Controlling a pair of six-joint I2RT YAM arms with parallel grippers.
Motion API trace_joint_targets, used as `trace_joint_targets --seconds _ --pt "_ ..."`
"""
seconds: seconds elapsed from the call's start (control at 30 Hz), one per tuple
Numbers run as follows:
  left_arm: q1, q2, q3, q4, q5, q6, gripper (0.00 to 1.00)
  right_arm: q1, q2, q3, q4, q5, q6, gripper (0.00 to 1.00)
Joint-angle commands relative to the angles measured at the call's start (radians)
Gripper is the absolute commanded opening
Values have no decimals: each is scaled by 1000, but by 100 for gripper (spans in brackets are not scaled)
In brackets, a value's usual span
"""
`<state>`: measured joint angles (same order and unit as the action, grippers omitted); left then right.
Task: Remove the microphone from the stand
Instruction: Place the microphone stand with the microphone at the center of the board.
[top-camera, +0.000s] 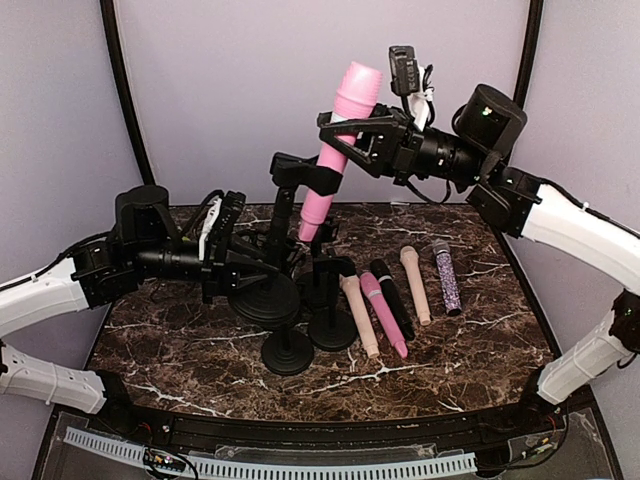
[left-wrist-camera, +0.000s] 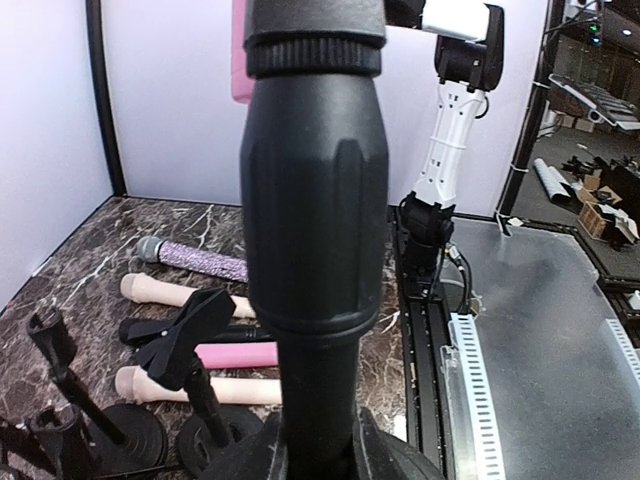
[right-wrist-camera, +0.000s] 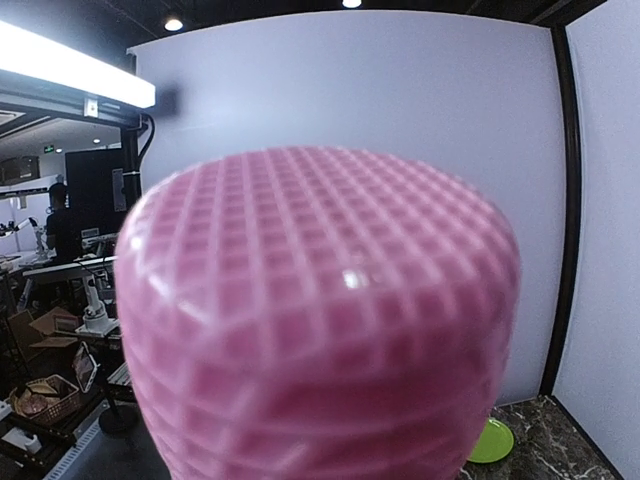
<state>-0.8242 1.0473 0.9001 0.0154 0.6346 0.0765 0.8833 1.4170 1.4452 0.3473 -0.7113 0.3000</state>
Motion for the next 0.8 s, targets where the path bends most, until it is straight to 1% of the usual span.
trace_joint_targets --seconds 0.0,0.07,0.17,0.3,0.4,0.5,0.57,0.77 --pt "-2 -90 -22 49 -163 36 0 54 59 43 -18 172 -50 18" --pt "-2 -130 -62 52 -235 35 0 102 106 96 -77 247 -109 16" --pt "-2 -201 -129 70 -325 35 0 156 175 153 -122 336 -151 14" --pt "-2 -272 -244 102 -484 41 0 199 263 231 -134 396 -168 13" --pt "-2 -318 -338 136 -573 39 0 221 324 272 -140 433 -178 12" --pt "-2 -366 -437 220 -680 36 0 228 371 282 -119 445 -173 11" --pt "-2 -377 -498 277 -724 38 0 230 395 272 -94 446 -169 11" --pt "-2 -343 -649 484 -783 37 0 237 452 224 -15 458 -158 10"
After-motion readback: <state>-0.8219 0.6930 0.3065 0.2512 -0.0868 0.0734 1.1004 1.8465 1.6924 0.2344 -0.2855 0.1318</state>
